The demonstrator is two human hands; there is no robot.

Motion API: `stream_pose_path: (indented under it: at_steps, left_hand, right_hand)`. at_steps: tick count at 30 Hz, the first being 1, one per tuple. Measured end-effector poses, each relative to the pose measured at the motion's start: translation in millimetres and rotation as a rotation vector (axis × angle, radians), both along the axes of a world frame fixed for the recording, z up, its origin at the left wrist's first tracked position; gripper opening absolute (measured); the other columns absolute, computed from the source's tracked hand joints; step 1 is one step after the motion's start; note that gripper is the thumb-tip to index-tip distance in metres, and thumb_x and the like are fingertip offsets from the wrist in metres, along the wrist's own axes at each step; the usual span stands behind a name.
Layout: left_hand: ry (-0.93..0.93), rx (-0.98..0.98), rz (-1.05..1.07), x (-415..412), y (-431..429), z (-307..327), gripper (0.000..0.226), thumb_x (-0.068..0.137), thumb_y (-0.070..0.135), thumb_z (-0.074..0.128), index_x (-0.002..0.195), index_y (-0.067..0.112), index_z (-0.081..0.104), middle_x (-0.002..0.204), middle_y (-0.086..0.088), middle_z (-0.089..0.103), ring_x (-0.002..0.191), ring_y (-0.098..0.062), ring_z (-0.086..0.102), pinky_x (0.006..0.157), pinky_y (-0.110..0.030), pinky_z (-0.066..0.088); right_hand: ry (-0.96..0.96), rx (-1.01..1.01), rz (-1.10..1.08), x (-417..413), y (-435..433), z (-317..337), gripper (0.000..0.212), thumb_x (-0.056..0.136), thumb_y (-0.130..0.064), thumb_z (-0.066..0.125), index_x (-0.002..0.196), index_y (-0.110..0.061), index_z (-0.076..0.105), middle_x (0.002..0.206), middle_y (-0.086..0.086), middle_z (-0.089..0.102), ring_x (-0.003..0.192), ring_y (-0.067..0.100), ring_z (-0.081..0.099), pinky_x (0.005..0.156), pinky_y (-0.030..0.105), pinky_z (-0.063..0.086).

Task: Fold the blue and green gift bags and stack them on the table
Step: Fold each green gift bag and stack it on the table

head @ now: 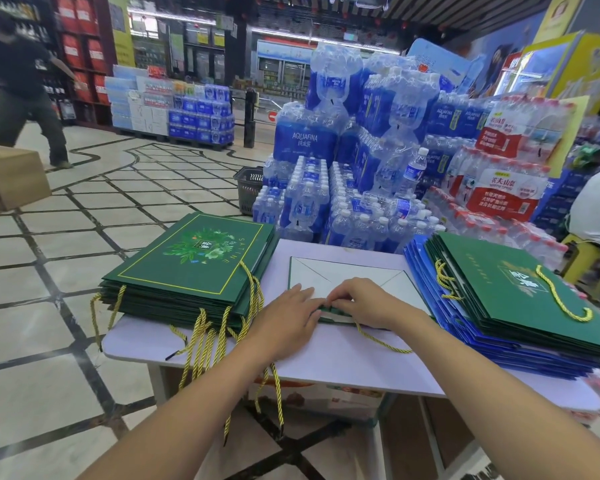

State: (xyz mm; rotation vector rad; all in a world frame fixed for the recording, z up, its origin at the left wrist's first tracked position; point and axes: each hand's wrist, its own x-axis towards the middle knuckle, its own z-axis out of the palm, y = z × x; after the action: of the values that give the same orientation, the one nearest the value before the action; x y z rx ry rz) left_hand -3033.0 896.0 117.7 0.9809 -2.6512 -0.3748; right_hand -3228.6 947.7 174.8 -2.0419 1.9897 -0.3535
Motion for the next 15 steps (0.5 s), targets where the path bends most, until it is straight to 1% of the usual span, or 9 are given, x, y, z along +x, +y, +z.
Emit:
stream_pose_path:
  at_steps: [4, 6, 8, 10, 13, 15]
  left_hand:
    - [-0.001, -0.009, 0.004, -0.1, 0.5, 0.3, 0.047, 0.113, 0.042, 0.025, 0.157, 0.035, 0.036, 0.168, 0.005, 0.028, 0.158, -0.017, 0.014, 0.122, -0.041, 0.027]
    - [0.005, -0.011, 0.01, -0.2, -0.3, -0.5, 0.048, 0.113, 0.042, 0.025, 0.158, 0.031, 0.037, 0.168, 0.005, 0.028, 0.158, -0.017, 0.013, 0.124, -0.042, 0.026]
    - [0.011, -0.007, 0.015, -0.9, -1.0, -0.5, 0.049, 0.113, 0.042, 0.025, 0.158, 0.028, 0.037, 0.168, 0.005, 0.028, 0.158, -0.016, 0.013, 0.126, -0.041, 0.023]
    - [0.015, -0.005, 0.016, -1.6, -1.3, 0.1, 0.049, 0.113, 0.041, 0.025, 0.158, 0.027, 0.037, 0.168, 0.005, 0.028, 0.158, -0.016, 0.013, 0.126, -0.039, 0.021]
    - [0.037, 0.001, 0.016, -2.1, -2.4, -0.7, 0.048, 0.113, 0.038, 0.026, 0.157, 0.026, 0.039, 0.167, 0.003, 0.03, 0.158, -0.017, 0.015, 0.126, -0.037, 0.019]
    - [0.054, 0.011, 0.023, -2.1, -3.3, -1.9, 0.048, 0.113, 0.038, 0.025, 0.157, 0.025, 0.04, 0.167, 0.002, 0.031, 0.158, -0.017, 0.015, 0.125, -0.034, 0.016]
  right_hand:
    - [-0.031, 0.03, -0.007, -0.7, -5.6, 4.8, 0.018, 0.097, -0.02, 0.063, 0.103, -0.026, 0.079, 0.098, -0.012, 0.074, 0.089, 0.004, 0.063, 0.077, 0.018, 0.046]
    - [-0.068, 0.004, -0.034, -1.8, -8.2, 5.2, 0.011, 0.092, -0.024, 0.068, 0.099, -0.028, 0.075, 0.09, -0.011, 0.073, 0.083, 0.005, 0.065, 0.075, 0.02, 0.051]
    - [-0.104, -0.021, -0.066, -2.8, -11.0, 7.0, 0.006, 0.087, -0.025, 0.073, 0.093, -0.027, 0.073, 0.084, -0.009, 0.073, 0.079, 0.005, 0.067, 0.071, 0.019, 0.052]
    - [-0.097, -0.018, -0.062, -3.5, -13.9, 8.8, 0.003, 0.086, -0.023, 0.075, 0.087, -0.026, 0.076, 0.081, -0.01, 0.074, 0.076, 0.002, 0.067, 0.069, 0.016, 0.051]
    - [-0.108, 0.009, -0.052, -0.7, -15.3, 10.6, 0.005, 0.086, -0.023, 0.075, 0.085, -0.025, 0.08, 0.08, -0.012, 0.076, 0.075, -0.001, 0.067, 0.072, 0.019, 0.054]
    - [-0.106, 0.009, -0.053, 0.8, -15.1, 7.7, 0.007, 0.087, -0.027, 0.075, 0.087, -0.026, 0.082, 0.08, -0.014, 0.076, 0.076, -0.001, 0.067, 0.074, 0.022, 0.055]
